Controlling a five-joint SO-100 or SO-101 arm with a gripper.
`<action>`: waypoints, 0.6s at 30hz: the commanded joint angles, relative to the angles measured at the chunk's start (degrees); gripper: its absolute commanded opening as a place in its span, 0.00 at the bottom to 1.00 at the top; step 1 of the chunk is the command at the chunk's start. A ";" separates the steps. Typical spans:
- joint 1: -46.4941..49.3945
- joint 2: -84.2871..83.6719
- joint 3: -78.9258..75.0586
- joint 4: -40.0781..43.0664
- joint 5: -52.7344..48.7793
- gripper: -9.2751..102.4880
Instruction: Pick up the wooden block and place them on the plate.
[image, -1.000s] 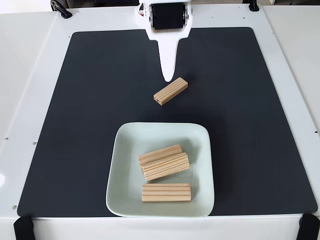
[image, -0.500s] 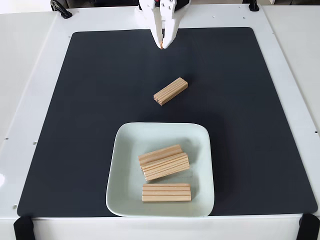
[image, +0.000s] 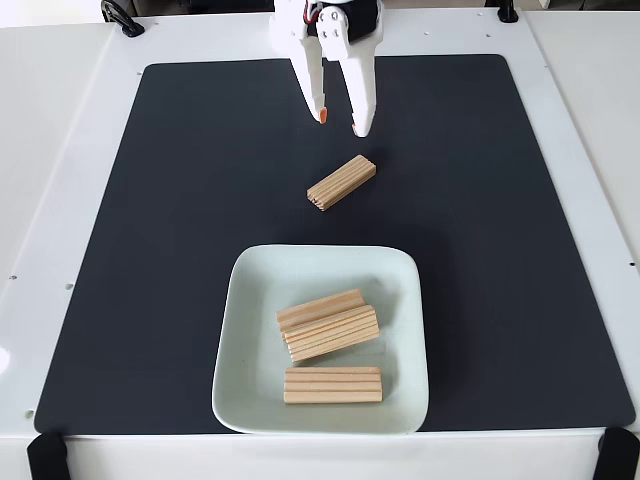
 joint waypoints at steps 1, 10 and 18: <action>-0.53 -1.14 -0.18 -0.62 0.53 0.35; -0.26 -8.88 -1.14 -1.41 0.70 0.35; 0.09 -11.78 -1.14 -1.58 0.79 0.35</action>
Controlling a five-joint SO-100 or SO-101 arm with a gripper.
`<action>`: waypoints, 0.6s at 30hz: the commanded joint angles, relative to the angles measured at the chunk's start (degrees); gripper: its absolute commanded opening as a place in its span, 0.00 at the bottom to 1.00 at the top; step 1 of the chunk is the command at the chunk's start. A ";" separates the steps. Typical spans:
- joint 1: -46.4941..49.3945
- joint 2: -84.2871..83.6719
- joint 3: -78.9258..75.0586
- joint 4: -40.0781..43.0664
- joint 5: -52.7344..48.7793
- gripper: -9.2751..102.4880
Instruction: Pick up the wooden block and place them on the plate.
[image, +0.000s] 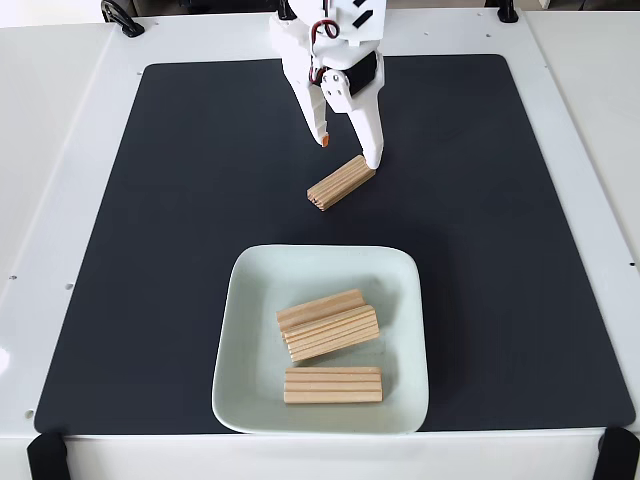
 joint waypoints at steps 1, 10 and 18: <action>0.62 0.00 -1.14 -0.53 1.14 0.35; 0.62 -3.34 -1.23 -6.24 4.66 0.35; 0.26 -3.43 -1.23 -6.24 5.10 0.35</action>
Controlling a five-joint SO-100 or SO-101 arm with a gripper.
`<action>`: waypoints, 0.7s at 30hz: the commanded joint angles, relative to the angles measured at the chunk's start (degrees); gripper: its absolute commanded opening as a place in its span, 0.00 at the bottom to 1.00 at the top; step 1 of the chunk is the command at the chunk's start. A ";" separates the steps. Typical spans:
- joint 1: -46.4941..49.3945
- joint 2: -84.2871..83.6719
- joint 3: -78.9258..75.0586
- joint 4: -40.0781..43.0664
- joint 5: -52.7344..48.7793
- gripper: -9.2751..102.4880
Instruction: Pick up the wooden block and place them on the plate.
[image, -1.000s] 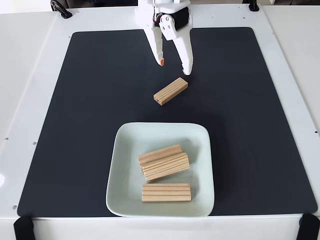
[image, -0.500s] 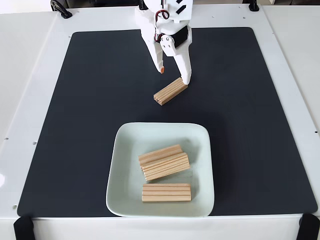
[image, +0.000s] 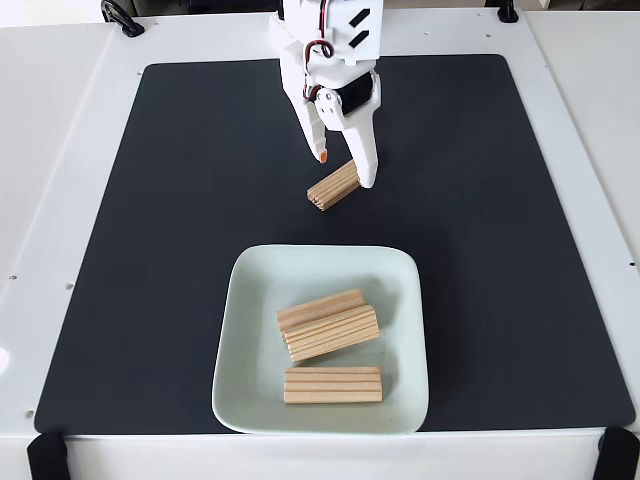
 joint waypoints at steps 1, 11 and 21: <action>-0.62 0.26 -1.23 -0.62 0.53 0.35; -0.79 -3.25 -1.23 -3.69 0.62 0.35; -0.79 -4.13 -1.23 -5.01 0.62 0.35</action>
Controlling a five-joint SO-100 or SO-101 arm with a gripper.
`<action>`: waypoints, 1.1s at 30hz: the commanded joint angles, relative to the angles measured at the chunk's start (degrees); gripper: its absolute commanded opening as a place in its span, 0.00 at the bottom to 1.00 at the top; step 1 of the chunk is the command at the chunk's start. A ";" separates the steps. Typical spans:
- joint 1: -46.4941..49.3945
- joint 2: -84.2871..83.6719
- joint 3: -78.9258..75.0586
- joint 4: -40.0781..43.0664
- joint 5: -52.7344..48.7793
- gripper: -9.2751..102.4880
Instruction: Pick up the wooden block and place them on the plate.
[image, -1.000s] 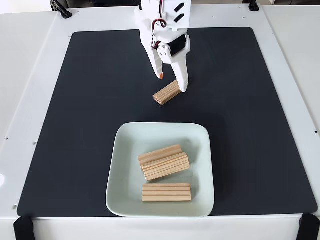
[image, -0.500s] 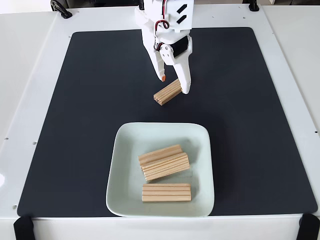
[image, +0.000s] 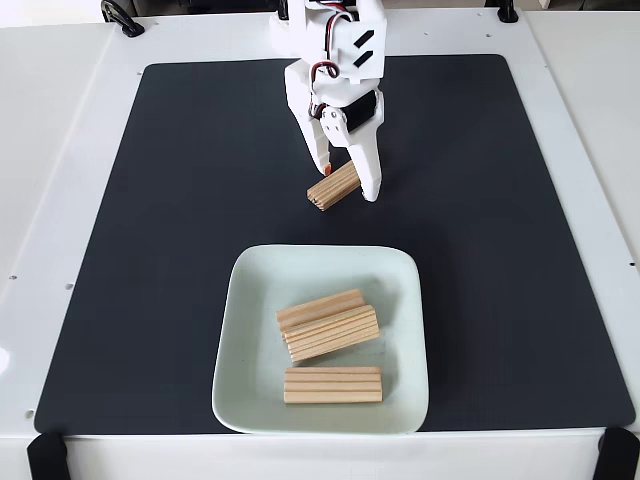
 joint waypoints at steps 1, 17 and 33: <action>0.09 0.26 -1.23 -0.53 0.62 0.34; 0.09 1.49 -1.23 -0.53 0.62 0.10; -2.02 28.04 2.02 -0.53 8.09 0.10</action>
